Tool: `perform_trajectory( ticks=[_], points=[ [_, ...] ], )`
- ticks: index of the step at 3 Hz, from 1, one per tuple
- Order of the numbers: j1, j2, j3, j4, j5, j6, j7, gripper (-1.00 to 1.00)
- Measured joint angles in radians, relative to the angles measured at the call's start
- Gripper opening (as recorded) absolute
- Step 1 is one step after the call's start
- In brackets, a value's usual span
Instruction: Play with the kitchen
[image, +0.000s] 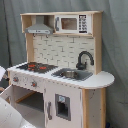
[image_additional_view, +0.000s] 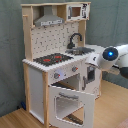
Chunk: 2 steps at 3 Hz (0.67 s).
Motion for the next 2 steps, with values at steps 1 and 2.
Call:
perform_trajectory(
  ticks=[1, 2],
  points=[
    [0.016, -0.057, 0.008, 0.001, -0.074, -0.033, -0.038, 1.0],
    [0.016, -0.102, 0.038, 0.001, -0.158, -0.041, -0.075, 1.0]
  ],
)
